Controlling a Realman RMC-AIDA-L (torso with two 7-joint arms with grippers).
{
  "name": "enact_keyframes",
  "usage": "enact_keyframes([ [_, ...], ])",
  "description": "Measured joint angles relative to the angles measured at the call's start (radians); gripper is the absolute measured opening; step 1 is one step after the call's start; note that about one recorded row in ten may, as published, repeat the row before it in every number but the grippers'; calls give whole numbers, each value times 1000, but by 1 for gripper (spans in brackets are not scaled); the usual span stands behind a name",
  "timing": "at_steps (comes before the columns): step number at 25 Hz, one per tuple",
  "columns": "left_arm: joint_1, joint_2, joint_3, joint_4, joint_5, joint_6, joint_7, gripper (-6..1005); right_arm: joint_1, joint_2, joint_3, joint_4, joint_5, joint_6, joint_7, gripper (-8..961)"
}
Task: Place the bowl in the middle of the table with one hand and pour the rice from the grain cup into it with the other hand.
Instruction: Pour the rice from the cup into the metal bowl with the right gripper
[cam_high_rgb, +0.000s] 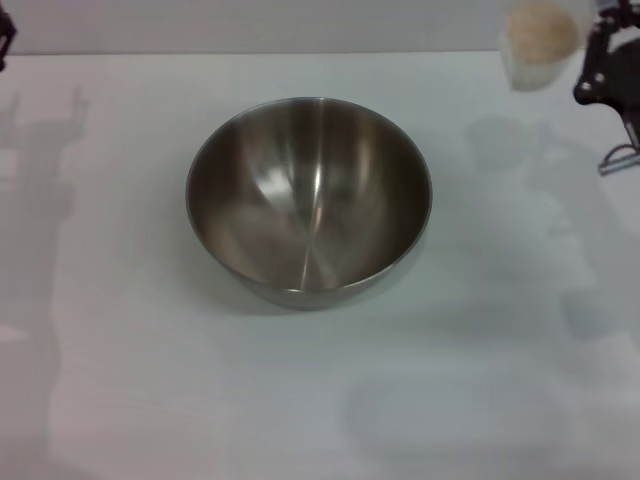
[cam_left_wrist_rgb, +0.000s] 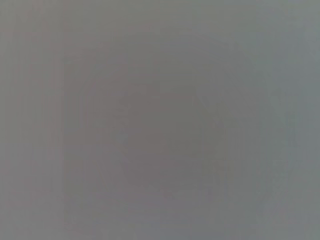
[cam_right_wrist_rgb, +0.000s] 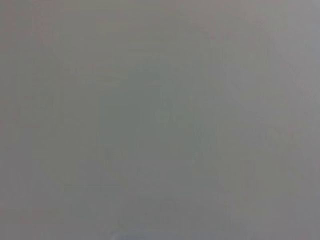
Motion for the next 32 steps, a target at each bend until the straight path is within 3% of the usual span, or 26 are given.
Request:
enact_keyframes([
  [2,16,-2,-53,0,-1,41,0,844,31,0,0,-3,-9,2,-88,16],
  [7,42,1,-73,0,-1,83,0,844,81,0,0,-14,-16,2,-238,17],
  [17,49,4,-88,9,1,91,1,844,183,0,0,-47,-117,79,-318,17],
  [32,38,4,-124,8,7,93,3,844,148,6,-2,21,-270,182,-347,17],
])
